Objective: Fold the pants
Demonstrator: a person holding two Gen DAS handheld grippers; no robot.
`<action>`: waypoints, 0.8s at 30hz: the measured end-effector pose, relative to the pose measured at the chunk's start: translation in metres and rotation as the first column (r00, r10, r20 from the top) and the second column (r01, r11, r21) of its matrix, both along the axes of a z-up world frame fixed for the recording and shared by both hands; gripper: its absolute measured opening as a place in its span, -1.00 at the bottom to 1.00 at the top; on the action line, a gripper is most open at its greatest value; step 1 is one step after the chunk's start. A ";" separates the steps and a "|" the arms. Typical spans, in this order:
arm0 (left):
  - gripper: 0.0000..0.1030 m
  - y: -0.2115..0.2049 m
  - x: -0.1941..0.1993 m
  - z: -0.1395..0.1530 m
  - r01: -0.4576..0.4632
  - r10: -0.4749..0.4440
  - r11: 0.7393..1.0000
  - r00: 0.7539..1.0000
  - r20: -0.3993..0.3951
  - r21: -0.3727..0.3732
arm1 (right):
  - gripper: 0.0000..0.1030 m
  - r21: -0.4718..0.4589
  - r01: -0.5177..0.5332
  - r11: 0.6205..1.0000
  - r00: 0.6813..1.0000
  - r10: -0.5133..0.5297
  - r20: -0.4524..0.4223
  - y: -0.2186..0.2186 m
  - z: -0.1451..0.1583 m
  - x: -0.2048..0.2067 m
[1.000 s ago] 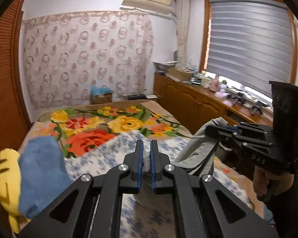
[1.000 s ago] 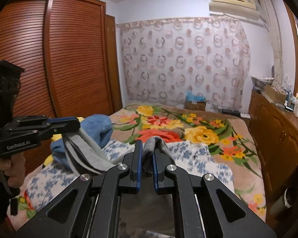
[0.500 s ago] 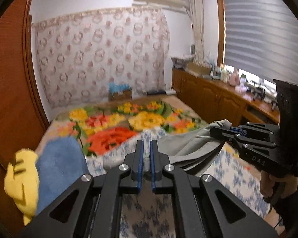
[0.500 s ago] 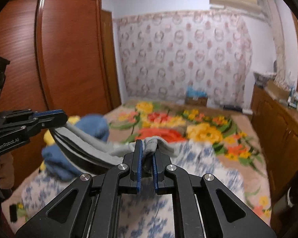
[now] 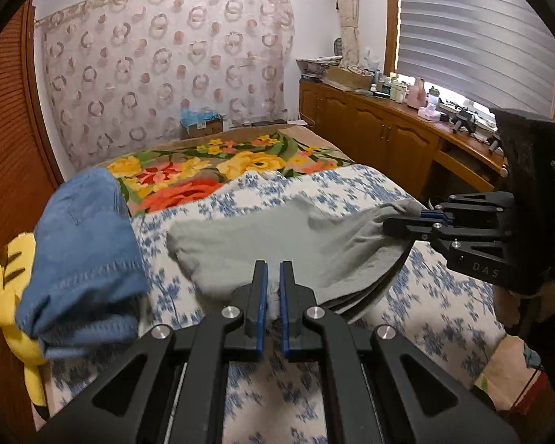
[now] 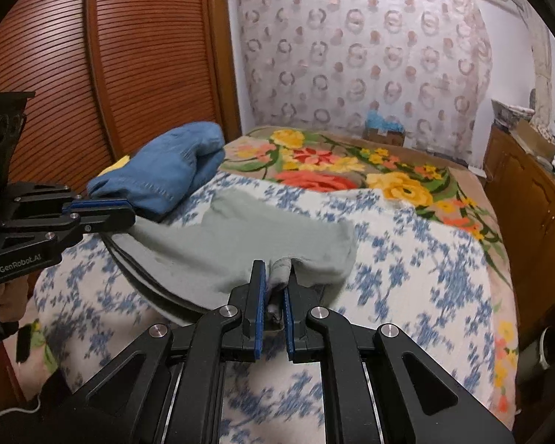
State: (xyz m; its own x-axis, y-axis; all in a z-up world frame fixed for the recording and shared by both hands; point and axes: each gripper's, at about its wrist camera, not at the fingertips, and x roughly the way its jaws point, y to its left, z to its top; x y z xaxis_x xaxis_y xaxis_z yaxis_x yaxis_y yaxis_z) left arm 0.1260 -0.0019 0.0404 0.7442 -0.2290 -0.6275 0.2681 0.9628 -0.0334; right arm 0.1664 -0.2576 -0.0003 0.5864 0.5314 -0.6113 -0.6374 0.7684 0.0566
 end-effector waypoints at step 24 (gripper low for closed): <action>-0.96 0.010 -0.071 -0.067 -0.051 0.044 0.996 0.995 -0.093 -0.074 | -0.88 0.006 -0.011 1.000 0.995 0.011 -0.097 -0.011 -0.064 -0.077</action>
